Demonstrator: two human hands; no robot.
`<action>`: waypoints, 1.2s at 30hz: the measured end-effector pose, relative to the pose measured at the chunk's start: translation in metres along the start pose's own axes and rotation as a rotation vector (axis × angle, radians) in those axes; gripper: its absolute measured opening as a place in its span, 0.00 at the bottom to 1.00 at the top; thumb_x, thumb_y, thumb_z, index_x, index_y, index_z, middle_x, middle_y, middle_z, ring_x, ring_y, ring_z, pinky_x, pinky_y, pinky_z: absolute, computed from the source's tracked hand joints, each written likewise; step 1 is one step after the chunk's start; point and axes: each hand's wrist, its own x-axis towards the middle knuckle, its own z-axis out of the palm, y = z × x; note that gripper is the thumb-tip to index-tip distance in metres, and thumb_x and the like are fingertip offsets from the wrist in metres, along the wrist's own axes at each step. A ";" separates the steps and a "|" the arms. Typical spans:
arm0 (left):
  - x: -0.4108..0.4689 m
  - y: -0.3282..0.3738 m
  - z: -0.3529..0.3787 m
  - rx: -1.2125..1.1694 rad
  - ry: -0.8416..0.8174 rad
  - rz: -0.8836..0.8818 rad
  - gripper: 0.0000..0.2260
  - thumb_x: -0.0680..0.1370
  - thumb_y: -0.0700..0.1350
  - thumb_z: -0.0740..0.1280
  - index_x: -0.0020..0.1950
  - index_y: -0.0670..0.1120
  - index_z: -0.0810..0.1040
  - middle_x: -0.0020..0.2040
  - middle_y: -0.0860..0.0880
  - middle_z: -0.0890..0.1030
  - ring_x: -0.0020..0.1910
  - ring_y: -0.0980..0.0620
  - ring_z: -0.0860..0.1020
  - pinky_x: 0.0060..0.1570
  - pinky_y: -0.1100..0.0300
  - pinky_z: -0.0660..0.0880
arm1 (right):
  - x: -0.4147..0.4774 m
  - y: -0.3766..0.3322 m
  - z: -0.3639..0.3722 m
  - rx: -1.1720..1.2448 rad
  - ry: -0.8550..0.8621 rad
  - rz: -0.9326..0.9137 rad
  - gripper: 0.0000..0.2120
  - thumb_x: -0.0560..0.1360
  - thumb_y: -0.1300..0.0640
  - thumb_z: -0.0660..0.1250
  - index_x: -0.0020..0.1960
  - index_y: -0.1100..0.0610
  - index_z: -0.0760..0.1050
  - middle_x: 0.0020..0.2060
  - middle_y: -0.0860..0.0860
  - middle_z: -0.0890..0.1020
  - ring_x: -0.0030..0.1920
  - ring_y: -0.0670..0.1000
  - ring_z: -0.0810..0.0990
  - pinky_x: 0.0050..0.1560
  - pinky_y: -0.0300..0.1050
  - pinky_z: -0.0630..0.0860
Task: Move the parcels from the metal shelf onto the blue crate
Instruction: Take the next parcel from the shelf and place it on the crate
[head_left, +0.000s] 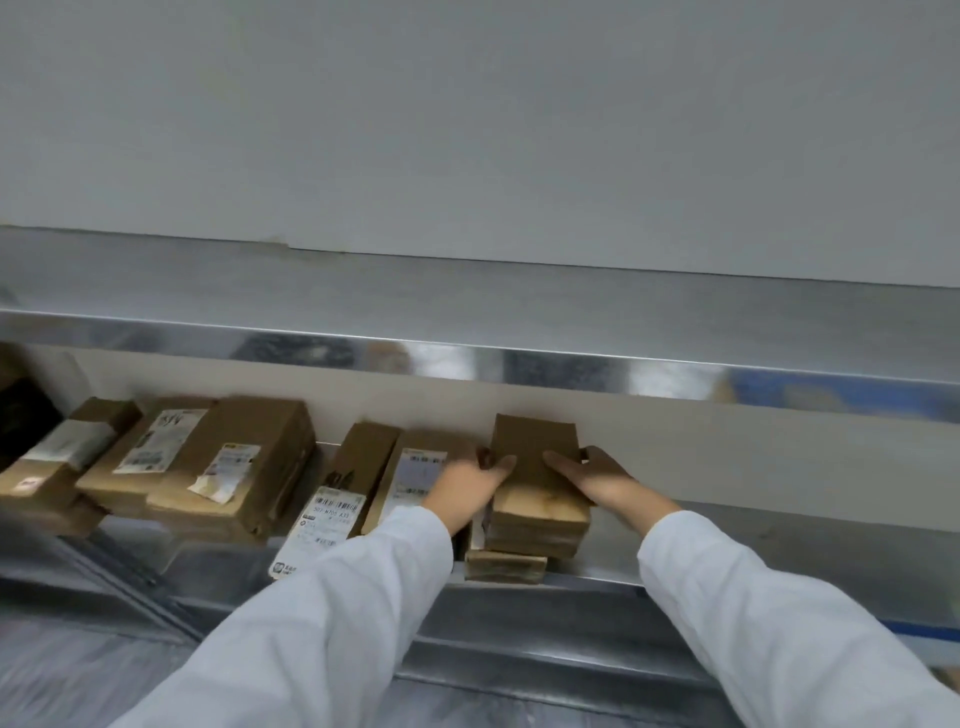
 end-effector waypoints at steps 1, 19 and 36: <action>0.003 -0.003 0.000 -0.011 -0.006 0.004 0.26 0.77 0.62 0.65 0.67 0.47 0.71 0.62 0.48 0.78 0.61 0.46 0.76 0.62 0.53 0.70 | 0.000 0.000 0.000 0.031 -0.012 0.010 0.18 0.72 0.33 0.65 0.47 0.47 0.72 0.46 0.46 0.82 0.43 0.48 0.81 0.37 0.38 0.75; -0.041 -0.007 0.016 -0.358 0.147 0.121 0.16 0.73 0.60 0.71 0.57 0.57 0.74 0.51 0.61 0.79 0.50 0.62 0.76 0.52 0.59 0.74 | -0.039 0.011 0.009 0.426 -0.004 0.059 0.38 0.68 0.28 0.65 0.67 0.52 0.68 0.54 0.53 0.82 0.51 0.56 0.83 0.56 0.57 0.80; -0.282 -0.050 0.098 -0.465 0.294 0.220 0.19 0.75 0.56 0.71 0.61 0.63 0.66 0.59 0.59 0.74 0.55 0.59 0.77 0.44 0.64 0.78 | -0.231 0.126 0.040 0.421 -0.074 -0.045 0.39 0.71 0.34 0.67 0.72 0.58 0.64 0.62 0.53 0.78 0.57 0.53 0.79 0.57 0.50 0.76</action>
